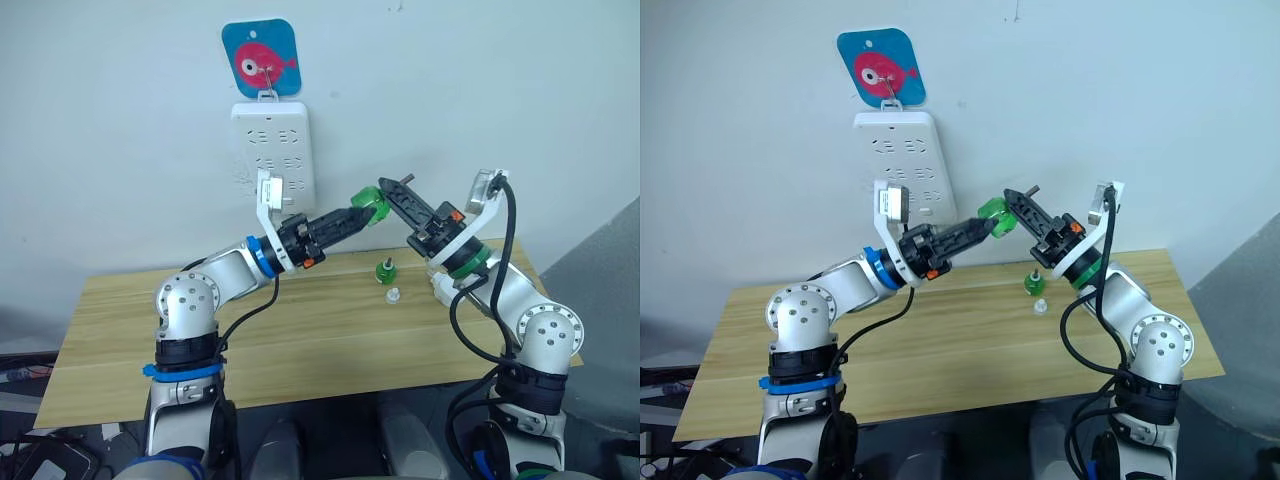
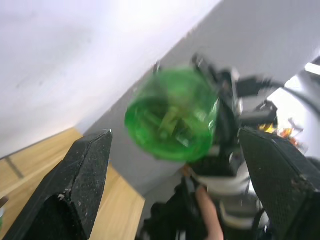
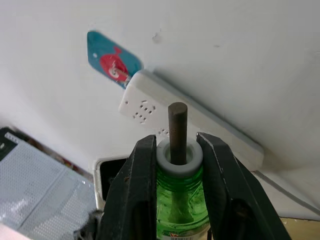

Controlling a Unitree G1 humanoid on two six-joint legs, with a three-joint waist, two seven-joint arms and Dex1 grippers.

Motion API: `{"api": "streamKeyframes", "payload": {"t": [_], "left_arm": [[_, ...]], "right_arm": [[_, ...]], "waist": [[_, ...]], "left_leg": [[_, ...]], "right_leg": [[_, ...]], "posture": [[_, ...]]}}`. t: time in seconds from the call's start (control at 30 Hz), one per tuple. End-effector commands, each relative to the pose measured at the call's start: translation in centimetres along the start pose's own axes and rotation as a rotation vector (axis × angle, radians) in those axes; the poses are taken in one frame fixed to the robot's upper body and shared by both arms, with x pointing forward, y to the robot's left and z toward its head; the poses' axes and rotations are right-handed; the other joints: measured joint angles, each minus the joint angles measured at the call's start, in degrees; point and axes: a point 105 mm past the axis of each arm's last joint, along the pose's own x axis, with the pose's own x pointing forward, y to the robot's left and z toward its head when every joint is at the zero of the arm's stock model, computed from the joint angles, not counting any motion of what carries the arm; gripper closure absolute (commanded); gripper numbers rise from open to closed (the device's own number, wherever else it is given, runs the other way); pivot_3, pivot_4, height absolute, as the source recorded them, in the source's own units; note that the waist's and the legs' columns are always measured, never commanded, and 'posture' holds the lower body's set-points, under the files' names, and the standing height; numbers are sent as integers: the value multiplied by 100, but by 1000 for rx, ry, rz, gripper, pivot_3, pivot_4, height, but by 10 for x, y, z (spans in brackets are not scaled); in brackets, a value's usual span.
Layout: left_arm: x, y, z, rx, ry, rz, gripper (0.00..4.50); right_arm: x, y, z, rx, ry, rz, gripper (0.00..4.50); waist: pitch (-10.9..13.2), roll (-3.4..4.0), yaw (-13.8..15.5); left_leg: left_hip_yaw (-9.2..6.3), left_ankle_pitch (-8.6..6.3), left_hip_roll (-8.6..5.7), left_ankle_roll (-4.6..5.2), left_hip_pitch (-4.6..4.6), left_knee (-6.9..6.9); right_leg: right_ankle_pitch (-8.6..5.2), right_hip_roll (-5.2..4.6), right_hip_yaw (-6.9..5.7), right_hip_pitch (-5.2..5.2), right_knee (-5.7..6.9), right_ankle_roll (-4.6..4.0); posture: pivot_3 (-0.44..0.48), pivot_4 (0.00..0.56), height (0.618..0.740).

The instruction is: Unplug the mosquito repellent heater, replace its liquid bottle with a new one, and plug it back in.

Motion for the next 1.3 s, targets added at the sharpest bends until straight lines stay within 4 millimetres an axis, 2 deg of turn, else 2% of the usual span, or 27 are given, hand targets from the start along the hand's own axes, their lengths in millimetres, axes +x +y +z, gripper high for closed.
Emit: {"api": "streamKeyframes", "payload": {"t": [0.03,0.3,0.73,0.83,1.0,1.3], "left_arm": [[4,-13,11,-1,-42,-38,247],[13,-12,2,-70,-43,-44,247],[16,-16,0,-111,-46,-89,247],[14,-13,1,-116,-45,-88,791],[14,-9,3,-118,-52,-82,2171],[11,-9,0,-118,-46,-88,2175]], "right_arm": [[-2,16,11,8,-51,50,3667],[0,24,13,104,-70,85,3667],[-1,32,7,115,-26,106,3667],[-1,35,4,114,-9,122,3667],[-2,36,2,109,4,127,3667],[-7,37,-3,132,28,137,3667]], "waist": [[-1,0,-15],[-1,0,-47],[-1,0,-46],[-1,0,-46],[-1,0,-46],[-1,0,-46]], "left_leg": [[1,0,0,0,1,0],[1,1,1,-1,0,-1],[3,0,0,-1,-1,-2],[3,0,0,0,-1,-2],[4,0,0,-1,-1,-2],[4,0,1,0,-1,-3]], "right_leg": [[0,0,0,0,0,0],[0,2,1,0,-1,0],[0,3,2,0,-3,0],[0,4,3,0,-3,0],[0,4,4,0,-4,0],[0,5,4,0,-5,0]], "posture": [[-174,163,734],[-176,163,734],[-184,162,734],[-185,163,734],[-187,164,734],[-186,164,734]]}}
